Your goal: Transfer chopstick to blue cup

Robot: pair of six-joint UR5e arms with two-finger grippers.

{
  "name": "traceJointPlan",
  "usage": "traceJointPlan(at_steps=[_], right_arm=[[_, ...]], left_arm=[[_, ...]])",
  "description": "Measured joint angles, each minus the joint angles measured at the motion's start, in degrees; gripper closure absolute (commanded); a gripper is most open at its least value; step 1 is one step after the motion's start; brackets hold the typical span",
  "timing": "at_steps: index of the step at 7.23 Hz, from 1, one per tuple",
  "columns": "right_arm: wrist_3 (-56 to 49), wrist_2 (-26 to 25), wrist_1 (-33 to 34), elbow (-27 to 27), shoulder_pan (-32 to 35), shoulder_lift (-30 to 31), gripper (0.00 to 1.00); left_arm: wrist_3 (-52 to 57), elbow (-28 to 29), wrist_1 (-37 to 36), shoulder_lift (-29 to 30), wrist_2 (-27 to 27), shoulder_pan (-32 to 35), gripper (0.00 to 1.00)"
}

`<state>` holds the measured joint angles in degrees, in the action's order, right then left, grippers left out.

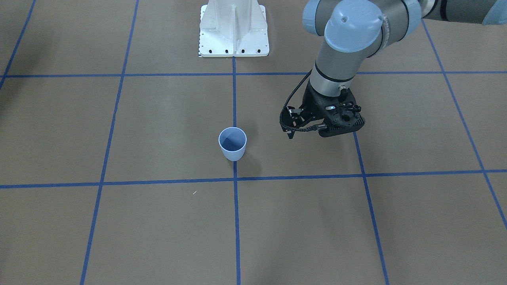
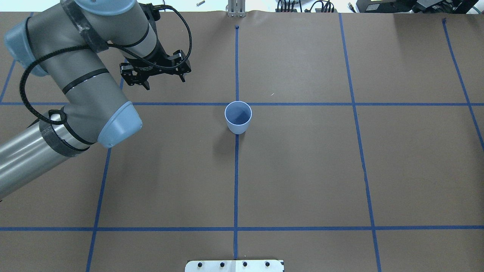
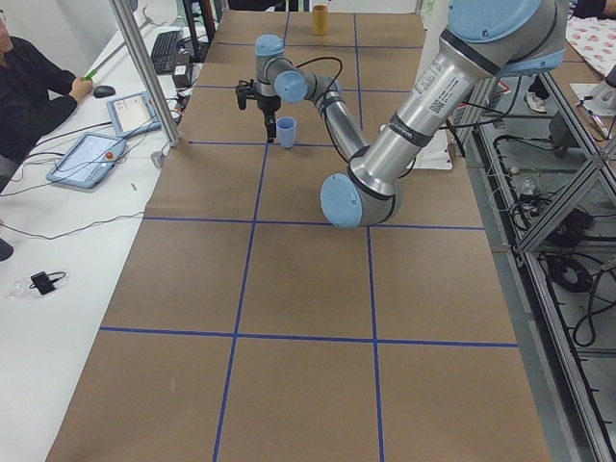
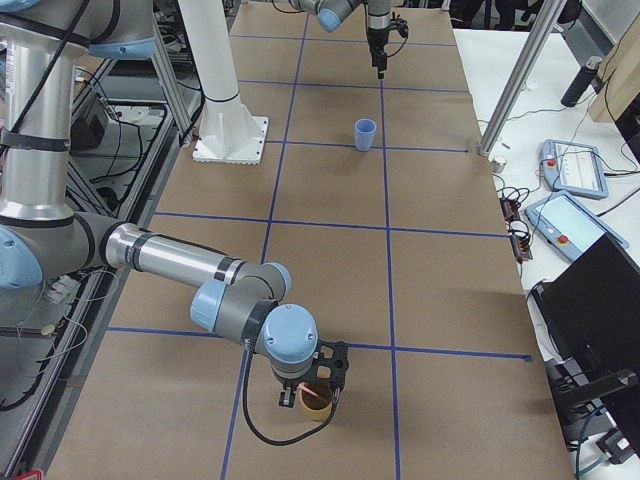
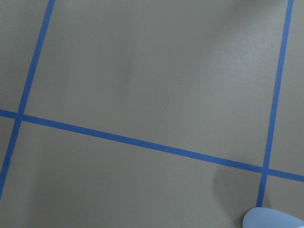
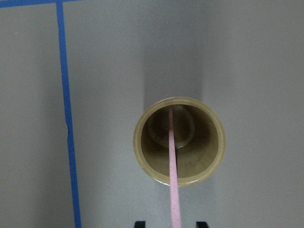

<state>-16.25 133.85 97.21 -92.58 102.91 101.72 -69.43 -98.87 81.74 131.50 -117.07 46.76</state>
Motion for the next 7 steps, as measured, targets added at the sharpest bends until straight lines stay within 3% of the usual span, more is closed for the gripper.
traceJointPlan(at_steps=[2, 5, 7], right_arm=[[0.0, 0.1, 0.1, 0.0, -0.1, 0.3, 0.55], [-0.1, 0.1, 0.1, 0.3, -0.3, 0.4, 0.86], [-0.1, 0.1, 0.1, 0.3, -0.3, 0.5, 0.92]], left_arm=[[-0.1, -0.4, 0.1, 0.0, 0.0, 0.0, 0.01], [0.0, -1.3, 0.1, -0.6, 0.0, 0.0, 0.01], [0.0, -1.5, 0.1, -0.8, 0.0, 0.0, 0.01]])
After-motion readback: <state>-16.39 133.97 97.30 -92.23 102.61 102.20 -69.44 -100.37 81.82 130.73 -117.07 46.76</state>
